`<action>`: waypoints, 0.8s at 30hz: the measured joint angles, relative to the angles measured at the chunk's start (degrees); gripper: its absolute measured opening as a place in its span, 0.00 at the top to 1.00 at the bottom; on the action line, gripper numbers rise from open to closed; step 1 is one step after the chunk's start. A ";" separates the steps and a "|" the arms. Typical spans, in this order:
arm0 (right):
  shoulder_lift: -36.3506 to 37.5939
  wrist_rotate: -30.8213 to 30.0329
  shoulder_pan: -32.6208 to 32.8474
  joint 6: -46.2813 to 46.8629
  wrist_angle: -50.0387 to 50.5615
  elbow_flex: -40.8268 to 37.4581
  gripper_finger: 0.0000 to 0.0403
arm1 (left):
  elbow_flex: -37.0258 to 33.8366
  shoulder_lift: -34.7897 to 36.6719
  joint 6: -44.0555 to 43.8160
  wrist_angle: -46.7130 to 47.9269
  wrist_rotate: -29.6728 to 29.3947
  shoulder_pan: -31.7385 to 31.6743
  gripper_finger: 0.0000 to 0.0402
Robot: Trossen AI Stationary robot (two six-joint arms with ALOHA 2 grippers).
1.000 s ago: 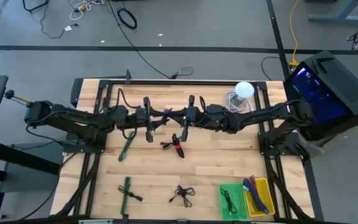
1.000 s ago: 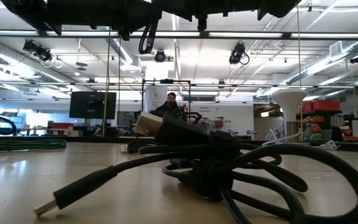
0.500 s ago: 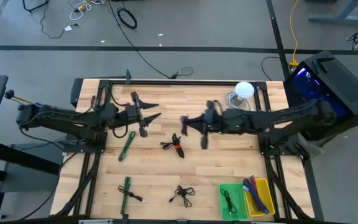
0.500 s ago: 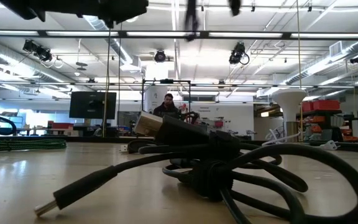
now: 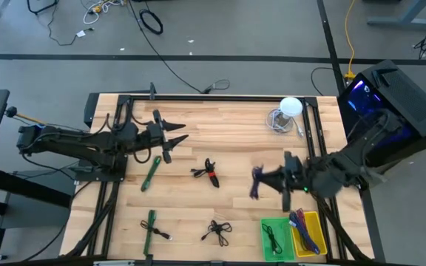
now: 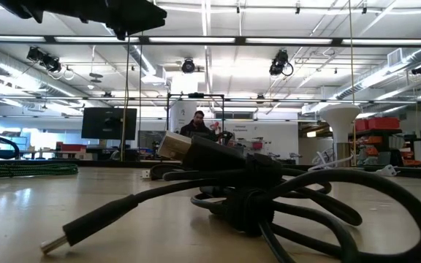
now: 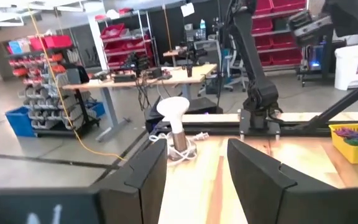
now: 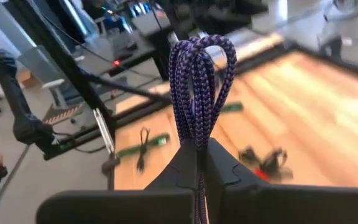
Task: Pick & Place USB Port
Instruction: Put the blue and black charger cable into the yellow basket
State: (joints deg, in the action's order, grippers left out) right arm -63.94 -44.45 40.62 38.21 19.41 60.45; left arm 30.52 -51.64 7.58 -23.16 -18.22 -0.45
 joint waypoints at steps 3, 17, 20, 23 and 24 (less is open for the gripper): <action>0.00 -3.64 4.88 9.24 5.92 0.00 1.00 | 0.00 0.00 -0.95 0.66 -0.02 0.00 0.57; -1.42 -4.57 20.12 42.47 21.57 0.00 1.00 | 0.00 0.00 -1.33 3.47 -2.39 -0.02 0.57; -2.57 -4.50 22.03 48.59 24.49 0.00 1.00 | 0.00 0.00 -1.36 3.47 -2.60 -0.02 0.57; -3.63 -3.66 23.85 53.55 26.88 0.00 1.00 | 0.00 0.00 -1.34 3.69 -3.05 -0.02 0.57; -3.92 -3.65 24.48 54.88 27.25 0.00 1.00 | 0.00 0.00 -1.36 3.86 -3.19 -0.02 0.57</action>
State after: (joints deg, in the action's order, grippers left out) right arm -67.86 -48.10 65.10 93.09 46.66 60.45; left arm 30.52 -51.64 6.22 -19.30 -21.41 -0.47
